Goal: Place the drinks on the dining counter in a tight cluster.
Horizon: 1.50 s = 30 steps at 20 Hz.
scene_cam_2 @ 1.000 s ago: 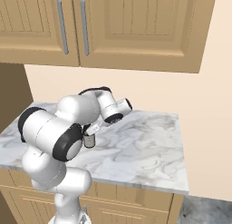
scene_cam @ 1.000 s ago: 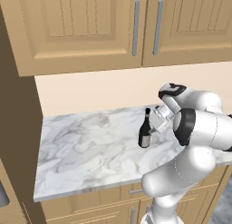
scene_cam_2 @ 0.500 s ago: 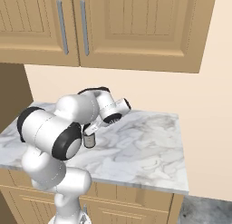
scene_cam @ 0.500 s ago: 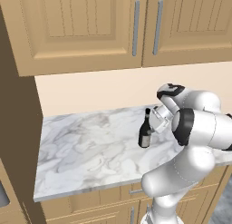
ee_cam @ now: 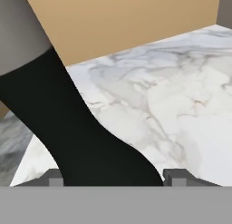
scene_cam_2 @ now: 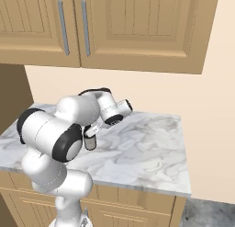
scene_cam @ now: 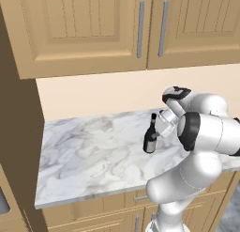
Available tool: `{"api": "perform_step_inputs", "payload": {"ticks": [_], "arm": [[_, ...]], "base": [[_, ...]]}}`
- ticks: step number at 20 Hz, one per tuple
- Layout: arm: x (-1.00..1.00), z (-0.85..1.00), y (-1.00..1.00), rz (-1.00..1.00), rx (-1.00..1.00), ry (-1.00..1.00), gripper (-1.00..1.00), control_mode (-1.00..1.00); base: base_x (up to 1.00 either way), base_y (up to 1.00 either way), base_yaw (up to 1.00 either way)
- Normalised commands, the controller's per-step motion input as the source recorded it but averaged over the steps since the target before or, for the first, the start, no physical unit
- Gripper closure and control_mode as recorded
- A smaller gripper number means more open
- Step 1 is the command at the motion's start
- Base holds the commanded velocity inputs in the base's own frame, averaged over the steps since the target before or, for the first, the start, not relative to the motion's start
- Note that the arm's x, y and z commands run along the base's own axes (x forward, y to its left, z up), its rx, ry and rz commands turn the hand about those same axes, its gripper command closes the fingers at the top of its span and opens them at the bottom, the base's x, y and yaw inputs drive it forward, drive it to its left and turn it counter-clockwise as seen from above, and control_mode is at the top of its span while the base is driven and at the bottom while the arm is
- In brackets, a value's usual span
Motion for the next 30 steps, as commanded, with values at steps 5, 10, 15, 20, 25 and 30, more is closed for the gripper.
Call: {"api": "perform_step_inputs", "payload": {"ticks": [5, 10, 15, 20, 25, 30], "arm": [[-0.03, 0.03, -0.05, 0.0, 0.0, 0.0, 1.0, -1.0], [-0.36, 0.37, -0.17, -0.02, 0.0, 0.0, 1.0, -1.0], [-0.6, 0.58, -0.02, -0.07, 0.0, 0.0, 1.0, -1.0], [-0.62, 0.59, 0.0, -0.02, 0.0, 0.0, 1.0, -1.0], [-0.62, 0.63, 0.05, 0.0, -0.01, -0.02, 1.0, -1.0], [-0.32, 0.79, 0.04, -0.01, -0.02, -0.01, 1.0, -1.0]], "base": [[0.0, 0.0, 0.0], [0.0, 0.0, 0.0], [0.0, 0.0, 0.0], [0.0, 0.0, 0.0], [0.0, 0.0, 0.0], [0.0, 0.0, 0.0]]}}
